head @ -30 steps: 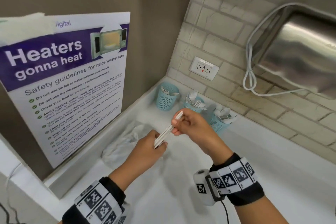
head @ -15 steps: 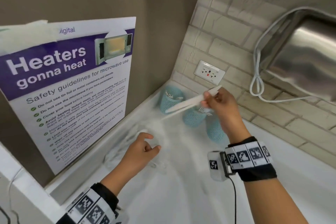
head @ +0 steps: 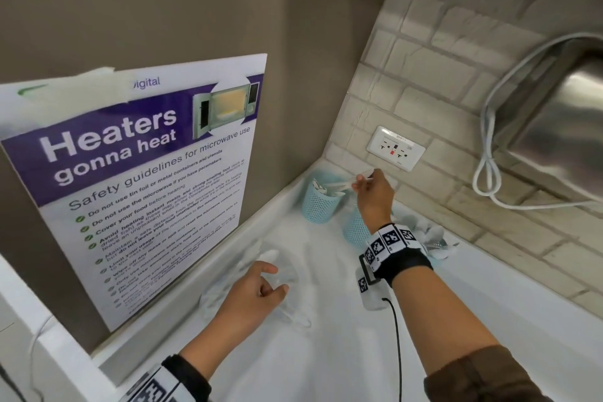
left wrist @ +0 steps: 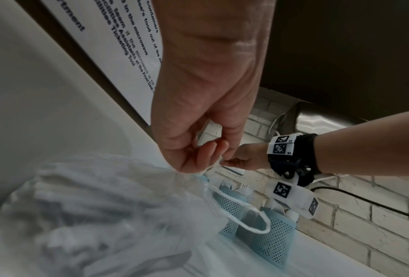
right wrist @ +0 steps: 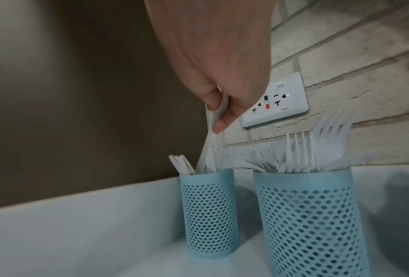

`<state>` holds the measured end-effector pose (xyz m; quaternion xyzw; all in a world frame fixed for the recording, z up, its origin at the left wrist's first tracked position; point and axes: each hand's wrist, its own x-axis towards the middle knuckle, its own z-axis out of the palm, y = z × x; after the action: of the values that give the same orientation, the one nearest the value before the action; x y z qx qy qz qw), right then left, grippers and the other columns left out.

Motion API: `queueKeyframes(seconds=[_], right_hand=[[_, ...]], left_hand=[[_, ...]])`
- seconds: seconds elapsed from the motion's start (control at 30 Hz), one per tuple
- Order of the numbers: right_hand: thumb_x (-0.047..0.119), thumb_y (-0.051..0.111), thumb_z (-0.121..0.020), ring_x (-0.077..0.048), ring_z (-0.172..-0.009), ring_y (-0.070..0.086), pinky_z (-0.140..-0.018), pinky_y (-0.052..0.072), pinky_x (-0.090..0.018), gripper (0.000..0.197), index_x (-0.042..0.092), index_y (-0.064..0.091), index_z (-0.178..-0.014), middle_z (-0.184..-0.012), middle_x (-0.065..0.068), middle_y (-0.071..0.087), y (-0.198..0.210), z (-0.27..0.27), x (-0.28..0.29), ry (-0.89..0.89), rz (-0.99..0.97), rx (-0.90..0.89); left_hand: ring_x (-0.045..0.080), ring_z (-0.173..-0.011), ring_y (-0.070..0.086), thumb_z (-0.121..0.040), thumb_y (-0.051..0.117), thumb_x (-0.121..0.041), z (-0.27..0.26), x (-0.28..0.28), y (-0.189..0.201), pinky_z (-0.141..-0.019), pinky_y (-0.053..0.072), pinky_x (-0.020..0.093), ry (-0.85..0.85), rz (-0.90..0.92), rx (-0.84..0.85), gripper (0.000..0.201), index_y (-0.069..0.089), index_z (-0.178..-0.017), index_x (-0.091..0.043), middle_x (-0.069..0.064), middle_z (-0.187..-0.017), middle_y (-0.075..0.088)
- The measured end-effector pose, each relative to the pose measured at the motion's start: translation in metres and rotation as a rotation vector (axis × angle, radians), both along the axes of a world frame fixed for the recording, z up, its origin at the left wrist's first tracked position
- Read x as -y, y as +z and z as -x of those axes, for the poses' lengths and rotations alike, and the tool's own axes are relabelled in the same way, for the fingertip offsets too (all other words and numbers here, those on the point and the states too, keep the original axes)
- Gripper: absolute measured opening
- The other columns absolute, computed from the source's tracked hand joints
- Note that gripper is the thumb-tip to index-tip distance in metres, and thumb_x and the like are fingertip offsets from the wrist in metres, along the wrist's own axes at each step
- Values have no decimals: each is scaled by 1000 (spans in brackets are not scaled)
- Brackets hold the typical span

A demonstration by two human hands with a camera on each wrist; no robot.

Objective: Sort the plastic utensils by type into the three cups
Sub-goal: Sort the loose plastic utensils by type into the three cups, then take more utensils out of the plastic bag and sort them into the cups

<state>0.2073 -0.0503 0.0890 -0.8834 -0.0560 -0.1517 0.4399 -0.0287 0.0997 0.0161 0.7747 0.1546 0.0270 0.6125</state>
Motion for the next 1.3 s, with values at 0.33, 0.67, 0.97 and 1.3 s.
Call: queueKeyframes(seconds=[0.33,0.67,0.97,1.3], right_hand=[[27,53,-96,-24,-112,61,-99,48,-43,41,19,48,-135,-127,-3,59,6,40,7,204,-3,-164],[14,54,-96,-12,-74,71,-77,55,-34,21,21,60,-114,-106,-2,61,-18,147,38,328,-64,-214],[13,54,-95,-8,-78,70,-77,54,-29,24,31,61,-109,-109,-1,61,-37,217,48,417,-44,-380],[19,57,-95,-9,-86,69,-84,53,-31,27,37,59,-116,-114,7,59,-28,266,74,364,-109,-415]], left_hand=[[9,-61,48,-88,64,-23,1,-7,-2,-56,38,16,45,-35,-15,21,52,-106,-25,-4,-66,46],[28,-128,34,-84,64,-41,-2,-2,-6,-102,32,37,33,-583,-192,54,42,-131,-27,3,-133,43],[29,-105,51,-94,48,-28,2,0,-14,-80,41,37,-50,-575,-131,10,55,-102,-25,1,-98,59],[7,-78,51,-94,54,-15,16,37,5,-68,37,10,-182,-172,232,10,60,-89,-21,-5,-82,54]])
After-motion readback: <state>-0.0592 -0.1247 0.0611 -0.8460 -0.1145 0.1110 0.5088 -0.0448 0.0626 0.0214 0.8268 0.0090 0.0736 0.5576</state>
